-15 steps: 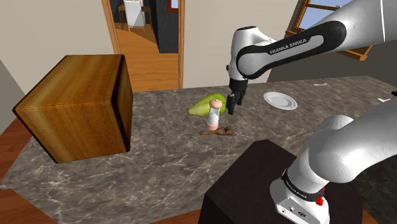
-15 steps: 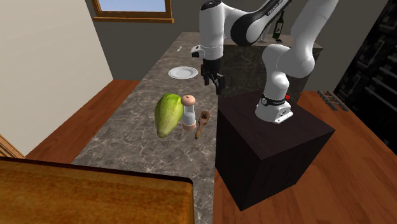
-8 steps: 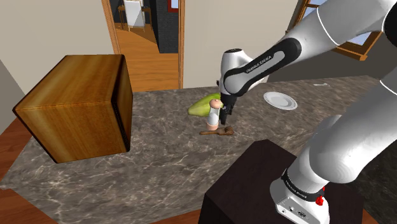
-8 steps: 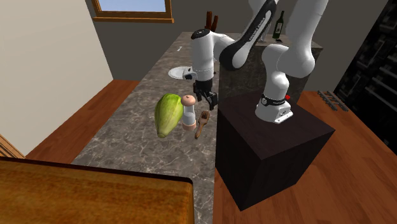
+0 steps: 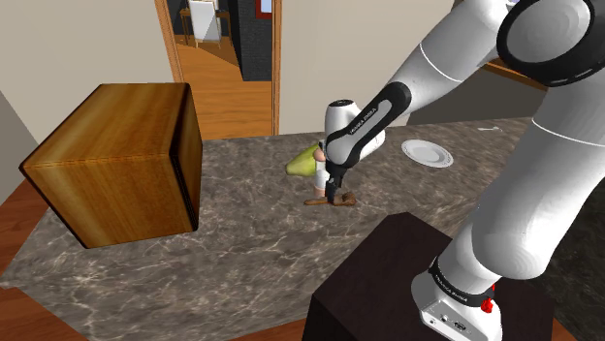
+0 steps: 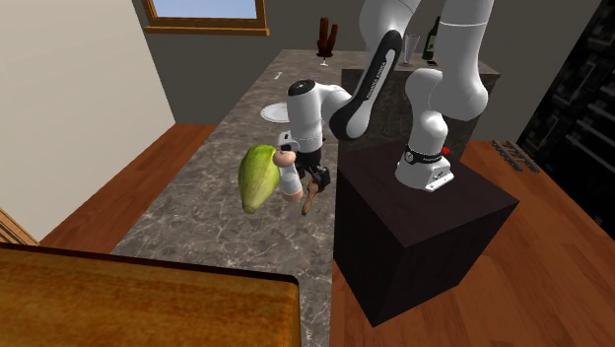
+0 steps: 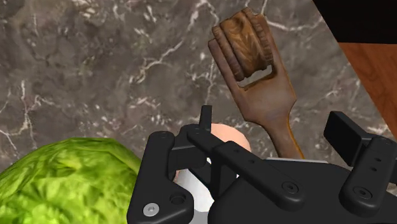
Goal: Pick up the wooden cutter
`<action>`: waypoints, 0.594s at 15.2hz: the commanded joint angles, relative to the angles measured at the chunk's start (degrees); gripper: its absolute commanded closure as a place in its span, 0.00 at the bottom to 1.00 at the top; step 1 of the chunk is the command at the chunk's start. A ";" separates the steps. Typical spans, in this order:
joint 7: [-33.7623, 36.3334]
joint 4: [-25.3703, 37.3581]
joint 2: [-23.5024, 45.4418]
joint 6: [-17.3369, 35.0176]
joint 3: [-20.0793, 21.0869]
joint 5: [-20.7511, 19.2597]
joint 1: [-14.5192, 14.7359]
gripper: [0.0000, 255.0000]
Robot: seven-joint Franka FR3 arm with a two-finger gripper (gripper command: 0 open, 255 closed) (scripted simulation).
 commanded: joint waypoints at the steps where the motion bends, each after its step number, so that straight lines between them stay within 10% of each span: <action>1: -0.30 -0.05 1.80 1.62 0.08 0.35 -0.04 0.00; 6: -0.72 0.09 4.92 4.59 0.32 1.09 -0.16 0.00; 7: -0.70 0.36 4.84 4.22 0.32 1.09 -0.14 1.00; 9: -0.60 0.47 5.40 4.66 0.45 1.26 -0.06 1.00</action>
